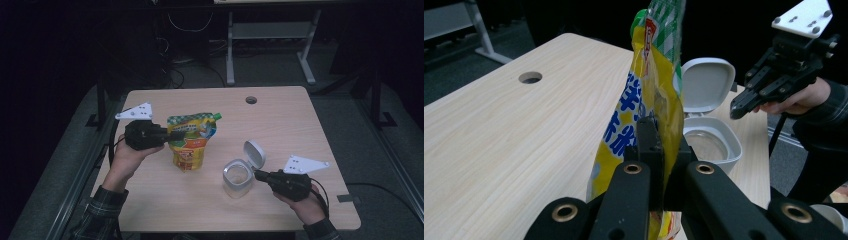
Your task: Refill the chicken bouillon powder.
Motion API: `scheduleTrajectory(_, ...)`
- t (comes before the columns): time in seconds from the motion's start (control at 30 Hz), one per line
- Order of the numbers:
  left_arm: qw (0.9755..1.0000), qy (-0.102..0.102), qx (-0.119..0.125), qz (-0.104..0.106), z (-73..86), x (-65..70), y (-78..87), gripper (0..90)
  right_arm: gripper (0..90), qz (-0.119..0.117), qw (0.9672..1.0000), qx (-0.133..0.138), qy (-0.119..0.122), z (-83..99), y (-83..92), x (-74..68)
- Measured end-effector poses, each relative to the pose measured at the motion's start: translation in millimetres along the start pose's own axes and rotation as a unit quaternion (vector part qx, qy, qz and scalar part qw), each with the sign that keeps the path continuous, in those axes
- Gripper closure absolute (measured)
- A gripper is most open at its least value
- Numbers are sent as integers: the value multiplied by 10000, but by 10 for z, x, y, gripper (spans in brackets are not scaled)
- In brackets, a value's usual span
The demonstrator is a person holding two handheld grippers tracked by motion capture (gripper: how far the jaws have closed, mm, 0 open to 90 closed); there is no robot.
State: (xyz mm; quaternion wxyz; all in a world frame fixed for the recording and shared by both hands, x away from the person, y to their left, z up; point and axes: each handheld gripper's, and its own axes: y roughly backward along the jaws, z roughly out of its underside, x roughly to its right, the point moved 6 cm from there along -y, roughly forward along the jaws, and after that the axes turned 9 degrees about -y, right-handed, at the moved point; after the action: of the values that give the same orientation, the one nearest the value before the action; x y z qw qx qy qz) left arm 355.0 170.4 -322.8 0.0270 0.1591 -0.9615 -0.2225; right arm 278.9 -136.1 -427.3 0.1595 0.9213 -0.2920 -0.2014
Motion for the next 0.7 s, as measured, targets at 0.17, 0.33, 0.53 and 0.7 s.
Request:
scheduleTrajectory(0.17, 9999, -14, 78, 88, -57, 25, 20, 900, 900, -49, 10000, 49, 31, -66, -54, -43)
scheduleTrajectory(0.33, 9996, -17, 218, 184, -115, 29, 56, 900, 900, -84, 9999, 69, 23, -137, -110, -116)
scheduleTrajectory(0.53, 9990, -63, 363, 255, -203, 46, 128, 900, 900, -176, 9997, 77, 139, -250, -242, -236)
scheduleTrajectory(0.7, 9984, -97, 465, 321, -255, 61, 178, 900, 900, -226, 9995, 80, 198, -303, -356, -318)
